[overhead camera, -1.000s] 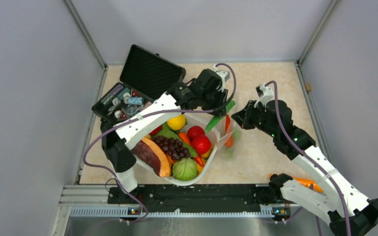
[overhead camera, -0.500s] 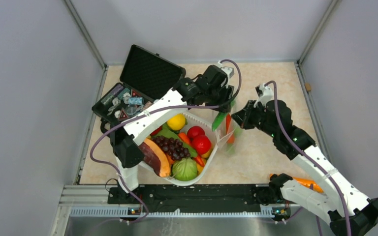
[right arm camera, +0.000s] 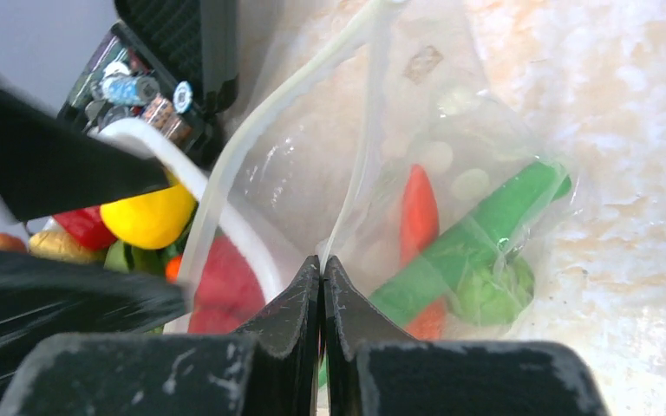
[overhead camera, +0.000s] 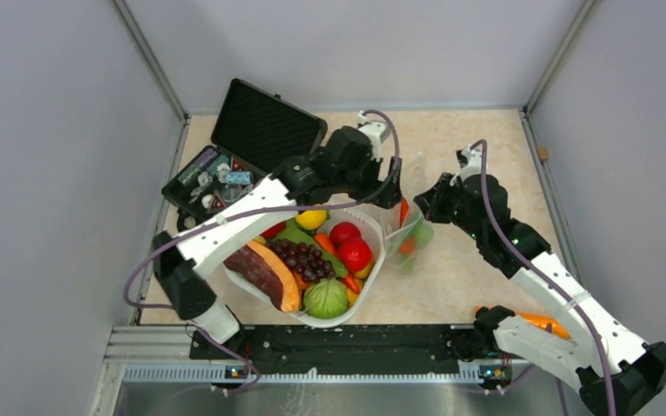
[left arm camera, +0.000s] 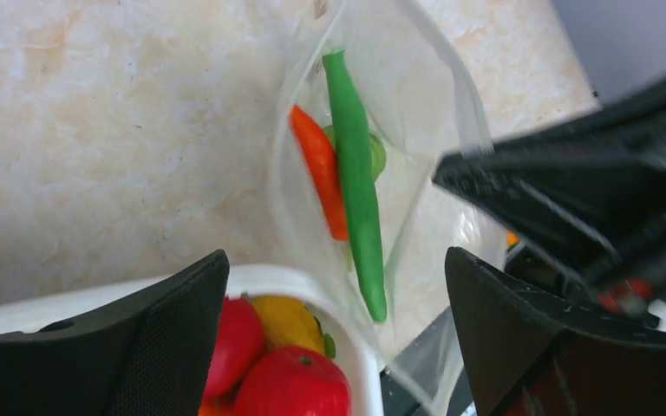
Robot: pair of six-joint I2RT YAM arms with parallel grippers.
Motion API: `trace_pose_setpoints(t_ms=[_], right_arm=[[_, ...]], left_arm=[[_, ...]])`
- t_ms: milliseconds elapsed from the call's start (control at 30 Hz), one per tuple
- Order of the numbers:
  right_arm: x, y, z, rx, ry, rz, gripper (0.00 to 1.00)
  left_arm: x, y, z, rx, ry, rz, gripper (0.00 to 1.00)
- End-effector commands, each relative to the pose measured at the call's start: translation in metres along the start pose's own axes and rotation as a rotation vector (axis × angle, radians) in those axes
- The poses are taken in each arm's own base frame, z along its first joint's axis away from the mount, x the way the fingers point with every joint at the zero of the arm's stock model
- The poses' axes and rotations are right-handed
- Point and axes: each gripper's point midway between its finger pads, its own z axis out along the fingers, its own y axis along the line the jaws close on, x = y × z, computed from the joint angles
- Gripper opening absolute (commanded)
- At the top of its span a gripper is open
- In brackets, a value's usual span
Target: Place the food in the zip-top bag and seal the zipper
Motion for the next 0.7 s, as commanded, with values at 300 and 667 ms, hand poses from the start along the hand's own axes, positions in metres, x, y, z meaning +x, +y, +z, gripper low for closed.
trace_pose_setpoints(t_ms=[300,667], right_arm=[[-0.076,0.038,-0.052,-0.172,-0.276,-0.135,0.0],[-0.044,0.03,-0.03,-0.14,-0.113,-0.097,0.0]], left_arm=[[-0.036,0.071,-0.11,-0.148,-0.438,-0.084,0.99],[0.038,0.143,-0.085,-0.422,-0.174,-0.066,0.99]])
